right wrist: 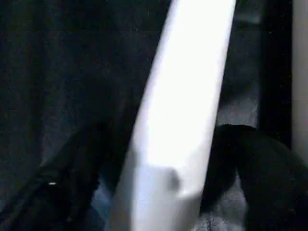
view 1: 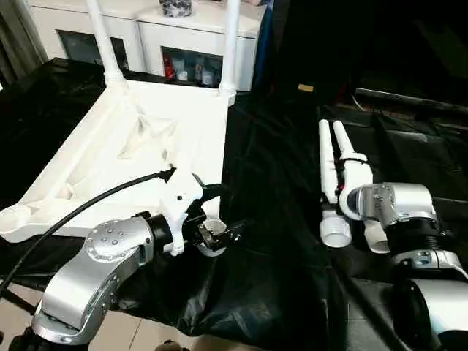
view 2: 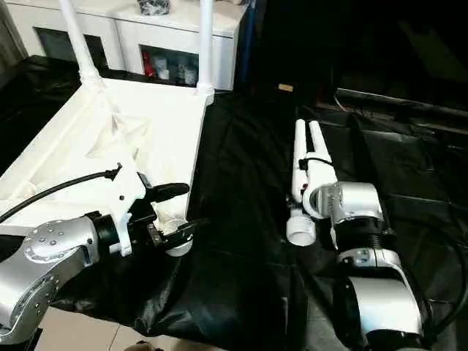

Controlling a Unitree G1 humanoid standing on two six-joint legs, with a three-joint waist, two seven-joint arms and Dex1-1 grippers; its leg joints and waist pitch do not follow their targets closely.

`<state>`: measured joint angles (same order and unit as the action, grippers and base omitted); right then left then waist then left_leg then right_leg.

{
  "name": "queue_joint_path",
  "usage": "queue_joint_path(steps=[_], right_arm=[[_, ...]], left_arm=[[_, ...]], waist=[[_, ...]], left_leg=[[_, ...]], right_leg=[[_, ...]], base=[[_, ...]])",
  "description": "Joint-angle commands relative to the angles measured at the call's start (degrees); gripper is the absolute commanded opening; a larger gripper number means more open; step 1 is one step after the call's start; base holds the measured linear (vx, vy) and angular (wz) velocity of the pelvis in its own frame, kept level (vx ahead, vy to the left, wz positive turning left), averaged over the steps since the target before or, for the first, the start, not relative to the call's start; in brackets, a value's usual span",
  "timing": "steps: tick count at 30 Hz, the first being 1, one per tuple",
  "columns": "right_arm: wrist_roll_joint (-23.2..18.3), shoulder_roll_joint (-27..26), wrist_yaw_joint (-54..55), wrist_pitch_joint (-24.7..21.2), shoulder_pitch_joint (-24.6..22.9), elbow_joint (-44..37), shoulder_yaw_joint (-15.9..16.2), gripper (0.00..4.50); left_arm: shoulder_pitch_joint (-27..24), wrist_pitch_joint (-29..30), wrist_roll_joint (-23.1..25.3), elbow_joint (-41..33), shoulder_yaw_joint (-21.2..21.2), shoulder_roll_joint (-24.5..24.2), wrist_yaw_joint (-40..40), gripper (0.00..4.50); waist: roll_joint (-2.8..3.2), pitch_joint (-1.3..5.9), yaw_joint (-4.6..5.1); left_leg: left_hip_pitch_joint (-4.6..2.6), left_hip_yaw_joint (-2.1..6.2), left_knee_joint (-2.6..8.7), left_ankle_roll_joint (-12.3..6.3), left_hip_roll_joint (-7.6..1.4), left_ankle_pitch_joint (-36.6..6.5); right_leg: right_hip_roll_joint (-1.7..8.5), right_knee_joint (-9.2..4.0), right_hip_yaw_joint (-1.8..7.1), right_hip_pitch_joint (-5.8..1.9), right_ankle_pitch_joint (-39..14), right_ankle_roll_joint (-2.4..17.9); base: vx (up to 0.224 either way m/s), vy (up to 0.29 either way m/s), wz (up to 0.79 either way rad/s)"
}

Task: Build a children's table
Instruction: Pick table leg

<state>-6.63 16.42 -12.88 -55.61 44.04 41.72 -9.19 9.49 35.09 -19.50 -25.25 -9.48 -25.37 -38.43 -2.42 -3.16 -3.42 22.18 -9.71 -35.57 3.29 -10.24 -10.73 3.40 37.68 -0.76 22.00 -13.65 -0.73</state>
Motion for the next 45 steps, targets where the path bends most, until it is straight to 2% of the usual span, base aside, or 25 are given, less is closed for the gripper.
queue_joint_path(steps=[1, 2, 3, 5, 11, 13, 15, 16, 17, 18, 19, 20, 21, 22, 24, 32, 34, 36, 37, 38, 39, 40, 41, 43, 45], right_arm=[[-0.7, 0.1, -0.3, 0.2, 0.9, 1.5, -1.0, 3.86], [-0.8, 0.0, -0.1, 0.5, 0.9, 2.3, -1.1, 3.75], [-1.1, -0.1, 0.1, 1.0, 1.1, 3.3, -1.4, 3.73], [-1.3, -0.1, 0.3, 1.3, 1.2, 3.7, -1.8, 3.49], [-2.0, 0.0, 0.7, 2.0, 1.8, 4.7, -3.1, 3.04], [-2.5, 0.2, 1.1, 3.0, 2.2, 5.8, -4.1, 2.87], [-3.0, 0.2, 1.7, 3.7, 2.0, 5.9, -5.3, 2.6], [-3.2, 0.1, 1.9, 3.6, 1.9, 5.6, -5.7, 2.6], [-3.2, 0.1, 1.9, 3.6, 1.9, 5.6, -5.7, 2.5], [-3.7, -0.1, 2.2, 3.2, 1.6, 4.5, -6.5, 2.33], [-4.2, -0.3, 2.2, 2.8, 1.5, 3.9, -7.0, 2.33], [-4.5, -0.5, 2.3, 2.6, 1.5, 3.5, -7.3, 2.23], [-4.8, -0.6, 2.2, 3.0, 1.3, 2.9, -7.4, 2.14], [-5.5, -1.0, 1.8, 3.2, 1.0, 1.6, -7.8, 2.08], [-6.9, -1.6, 0.1, 4.0, 0.3, -0.9, -8.2, 1.94], [-9.7, -2.8, -3.6, 3.4, -2.1, -7.8, -7.9, 1.84], [-11.1, -3.3, -4.7, 4.2, -3.1, -10.3, -8.2, 1.84], [-14.1, -4.5, -9.8, 8.1, -5.7, -16.4, -8.0, 1.84], [-15.2, -4.9, -11.6, 9.3, -6.7, -18.7, -7.7, 1.84], [-16.6, -5.3, -14.0, 10.3, -8.1, -21.6, -7.3, 1.84], [-18.0, -5.7, -16.2, 10.8, -9.3, -24.4, -7.0, 1.84], [-20.2, -6.1, -19.1, 10.3, -10.8, -27.8, -6.8, 1.83], [-21.4, -6.3, -20.6, 10.1, -11.5, -29.6, -6.6, 1.83], [-23.4, -6.4, -22.8, 9.5, -12.8, -32.8, -6.0, 1.83], [-25.0, -6.6, -24.2, 8.7, -13.9, -35.6, -5.5, 1.83]], left_arm=[[0.1, 0.5, -0.2, -1.2, -0.6, -0.4, -0.1, 4.5], [0.3, 0.6, -0.2, -1.1, -0.8, -0.6, -0.4, 4.5], [0.8, 0.6, -0.3, -1.0, -1.0, -1.0, -1.0, 4.5], [1.3, 0.5, -0.5, -0.7, -1.1, -1.4, -1.7, 4.5], [2.9, -0.2, -0.1, 0.7, -1.4, -2.3, -3.1, 4.5], [3.6, -0.9, 0.4, 1.8, -1.6, -2.4, -3.2, 4.5], [4.4, -1.6, 1.4, 3.2, -1.5, -2.3, -2.8, 4.5], [4.6, -1.6, 1.3, 3.4, -1.4, -2.3, -2.9, 4.5], [4.6, -1.6, 1.3, 3.4, -1.4, -2.3, -2.9, 4.5], [5.0, -1.2, 0.7, 3.5, -1.0, -2.2, -3.3, 4.5], [5.2, -1.2, 0.4, 3.6, -0.7, -2.3, -3.5, 4.5], [5.4, -1.3, 0.3, 3.8, -0.6, -2.3, -3.7, 4.5], [5.7, -1.4, 0.2, 4.1, -0.4, -2.4, -3.8, 4.5], [6.3, -2.0, 0.3, 5.1, -0.3, -2.4, -4.1, 4.5], [7.4, -3.0, 0.6, 6.9, 0.1, -2.2, -3.9, 4.5], [9.6, -2.8, 1.1, 8.0, 1.3, 0.0, -0.7, 4.5], [10.8, -2.7, 0.7, 9.2, 2.0, 1.8, 0.7, 4.5], [14.4, 1.6, -1.6, 13.6, 4.6, 7.9, 6.8, 4.5], [15.5, 3.3, -2.7, 15.0, 5.6, 9.9, 8.8, 4.5], [17.0, 6.0, -5.4, 16.9, 8.0, 13.0, 11.4, 4.5], [18.3, 8.1, -8.3, 18.8, 10.2, 15.7, 13.4, 4.5], [19.9, 9.6, -12.6, 21.2, 13.1, 19.2, 15.1, 4.5], [20.8, 10.2, -14.9, 22.8, 14.5, 20.6, 15.7, 4.5], [22.7, 11.1, -17.5, 26.1, 17.1, 23.0, 17.5, 4.5], [24.4, 11.3, -18.3, 28.6, 18.8, 24.6, 18.6, 4.5]], waist=[[0.31, 3.41, -0.1], [0.25, 3.4, -0.09], [0.6, 3.38, -0.07], [0.69, 3.38, -0.08], [0.54, 3.34, -0.05], [0.71, 3.37, -0.1], [1.19, 3.44, -0.14], [1.92, 3.46, -0.19], [1.51, 3.46, -0.02], [1.87, 3.48, -0.05], [2.52, 3.52, -0.06], [2.19, 3.45, 0.02], [2.63, 3.52, -0.08], [2.28, 3.44, 0.03], [2.1, 3.45, -0.05], [2.4, 3.74, -0.69], [2.38, 3.72, -0.86], [2.4, 3.71, -1.26], [1.53, 3.76, -1.31], [1.68, 3.77, -1.69], [1.52, 3.81, -1.87], [1.23, 3.78, -1.96], [1.29, 3.84, -2.15], [1.15, 3.83, -2.09], [1.21, 3.78, -2.08]], left_leg=[[-1.18, 0.17, 4.49, 3.93, -2.0, -7.7], [-1.16, 0.16, 4.54, 3.99, -2.02, -7.8], [-1.24, 0.23, 4.57, 4.48, -2.02, -8.8], [-1.28, 0.25, 4.6, 4.74, -2.04, -9.3], [-1.33, 0.24, 4.67, 4.99, -2.03, -10.0], [-1.29, 0.29, 4.67, 5.1, -2.03, -10.1], [-1.34, 0.31, 4.63, 5.32, -1.98, -10.0], [-1.41, 0.44, 4.63, 5.61, -1.93, -10.2], [-1.43, 0.33, 4.64, 5.54, -1.92, -10.4], [-1.37, 0.4, 4.64, 5.6, -1.88, -10.4], [-1.4, 0.48, 4.56, 5.81, -1.86, -10.5], [-1.47, 0.38, 4.64, 5.76, -1.86, -11.1], [-1.32, 0.51, 4.56, 5.51, -1.86, -10.4], [-1.3, 0.37, 4.57, 5.24, -1.79, -10.5], [-1.18, 0.35, 4.54, 4.56, -1.75, -10.0], [-1.27, 0.29, 4.48, 2.94, -2.02, -5.5], [-1.24, 0.28, 4.54, 2.85, -2.07, -5.4], [-1.46, 0.13, 4.38, 2.8, -2.08, -6.3], [-1.28, -0.07, 4.43, 2.37, -2.14, -6.3], [-1.32, 0.07, 4.33, 2.02, -2.12, -5.8], [-1.21, 0.01, 4.27, 1.44, -2.13, -5.0], [-0.93, 0.12, 4.26, 0.53, -1.94, -3.9], [-1.02, 0.1, 4.18, 0.06, -1.95, -3.6], [-0.83, 0.22, 4.2, -1.13, -1.93, -2.9], [-1.0, 0.22, 4.2, -1.66, -1.97, -3.2]], right_leg=[[3.23, -4.56, 1.76, -1.76, -3.3, 11.0], [3.24, -4.61, 1.76, -1.8, -3.5, 10.9], [3.22, -4.63, 1.76, -1.69, -4.0, 10.9], [3.26, -4.66, 1.77, -1.69, -4.4, 10.9], [3.24, -4.7, 1.74, -1.62, -4.9, 11.1], [3.29, -4.66, 1.78, -1.71, -4.6, 11.1], [3.27, -4.57, 1.76, -1.66, -3.8, 11.2], [3.24, -4.47, 1.71, -1.64, -3.4, 11.3], [3.13, -4.69, 1.69, -1.65, -3.1, 11.3], [3.14, -4.55, 1.67, -1.77, -2.4, 11.7], [3.19, -4.42, 1.69, -1.76, -2.1, 11.9], [3.07, -4.68, 1.65, -1.71, -2.3, 11.9], [3.19, -4.36, 1.65, -1.96, -1.4, 12.5], [3.1, -4.68, 1.67, -1.92, -1.6, 12.4], [3.2, -4.65, 1.74, -2.06, -1.9, 12.8], [3.24, -4.25, 1.61, -2.22, 2.7, 13.5], [3.27, -4.25, 1.64, -2.32, 3.4, 13.5], [3.4, -4.44, 1.79, -2.17, 3.2, 13.4], [3.42, -4.46, 1.86, -2.51, 3.7, 13.4], [3.55, -4.39, 1.91, -2.47, 3.9, 13.3], [3.63, -4.29, 1.88, -2.65, 5.0, 13.9], [3.62, -4.33, 1.85, -2.91, 5.5, 14.0], [3.65, -4.36, 1.84, -2.85, 5.7, 14.2], [3.62, -4.43, 1.75, -2.86, 5.0, 14.3], [3.58, -4.77, 1.76, -2.71, 4.2, 14.0]], base=[[0.0, 0.0, 0.0], [0.0, 0.0, 0.0], [0.0, 0.0, 0.0], [0.0, 0.0, 0.0], [0.0, 0.0, 0.0], [0.0, 0.0, 0.0], [0.0, 0.0, 0.0], [0.0, 0.0, 0.0], [0.0, 0.0, 0.0], [0.0, 0.0, 0.0], [0.0, 0.0, 0.0], [0.0, 0.0, 0.0], [0.0, 0.0, 0.0], [0.0, 0.0, 0.0], [0.0, 0.0, 0.0], [0.0, 0.0, 0.0], [0.0, 0.0, 0.0], [0.0, 0.0, 0.0], [0.0, 0.0, 0.0], [0.0, 0.0, 0.0], [0.0, 0.0, 0.0], [0.0, 0.0, 0.0], [0.0, 0.0, 0.0], [0.0, 0.0, 0.0], [0.0, 0.0, 0.0]])
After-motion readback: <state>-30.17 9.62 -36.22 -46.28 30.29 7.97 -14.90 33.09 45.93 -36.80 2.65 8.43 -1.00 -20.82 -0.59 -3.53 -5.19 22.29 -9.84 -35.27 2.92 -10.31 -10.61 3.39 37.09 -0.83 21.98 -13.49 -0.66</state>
